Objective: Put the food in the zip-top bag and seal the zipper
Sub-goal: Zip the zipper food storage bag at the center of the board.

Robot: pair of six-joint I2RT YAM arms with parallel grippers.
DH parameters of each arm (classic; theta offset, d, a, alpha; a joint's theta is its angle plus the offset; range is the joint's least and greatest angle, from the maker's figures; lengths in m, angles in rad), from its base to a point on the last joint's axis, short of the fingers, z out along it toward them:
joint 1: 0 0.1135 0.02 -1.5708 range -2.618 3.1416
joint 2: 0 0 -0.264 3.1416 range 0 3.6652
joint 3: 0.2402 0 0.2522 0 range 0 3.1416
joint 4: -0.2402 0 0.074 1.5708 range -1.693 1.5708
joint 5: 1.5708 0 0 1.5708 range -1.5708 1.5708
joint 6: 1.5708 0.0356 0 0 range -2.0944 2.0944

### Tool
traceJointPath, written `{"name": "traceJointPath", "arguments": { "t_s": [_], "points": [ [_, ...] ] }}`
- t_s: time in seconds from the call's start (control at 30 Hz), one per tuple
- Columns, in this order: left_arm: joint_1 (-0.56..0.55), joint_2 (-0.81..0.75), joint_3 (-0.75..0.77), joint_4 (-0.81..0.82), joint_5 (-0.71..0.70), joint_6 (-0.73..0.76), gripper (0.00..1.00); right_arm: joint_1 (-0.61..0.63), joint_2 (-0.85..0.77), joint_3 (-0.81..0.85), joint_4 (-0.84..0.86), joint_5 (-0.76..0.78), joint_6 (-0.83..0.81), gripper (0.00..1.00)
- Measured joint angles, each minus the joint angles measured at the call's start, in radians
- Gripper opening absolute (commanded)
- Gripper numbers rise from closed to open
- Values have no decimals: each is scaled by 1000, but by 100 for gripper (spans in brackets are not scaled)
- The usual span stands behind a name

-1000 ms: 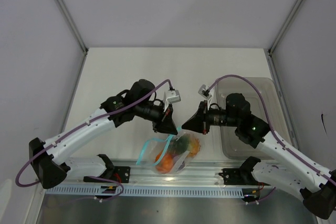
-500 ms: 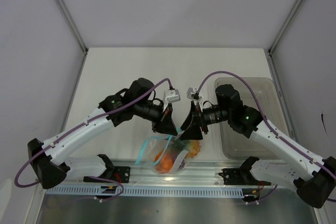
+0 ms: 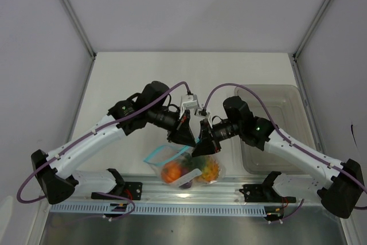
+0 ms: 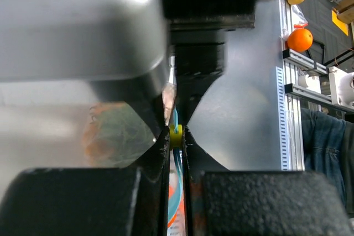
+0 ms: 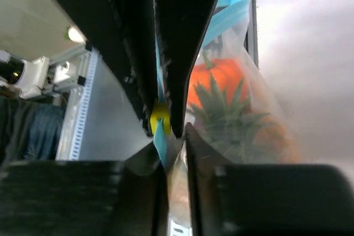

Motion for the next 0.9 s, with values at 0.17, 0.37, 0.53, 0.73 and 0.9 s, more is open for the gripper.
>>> {"name": "traceJointPath", "arguments": {
  "t_s": [0.17,0.37,0.53,0.73,0.9],
  "points": [
    [0,0,0,-20,-3,4,29,20,32,-4,53,-7,31,0],
    [0,-16,-24,0,-28,3,72,52,39,-31,82,57,62,0],
    [2,-86,-105,41,-96,-18,70,61,-13,-77,129,112,98,0],
    [4,-150,-149,91,-160,-51,57,61,-60,-104,163,166,133,0],
    [5,-154,-154,124,-199,-80,43,65,-58,-104,175,197,150,0]
  ]
}}
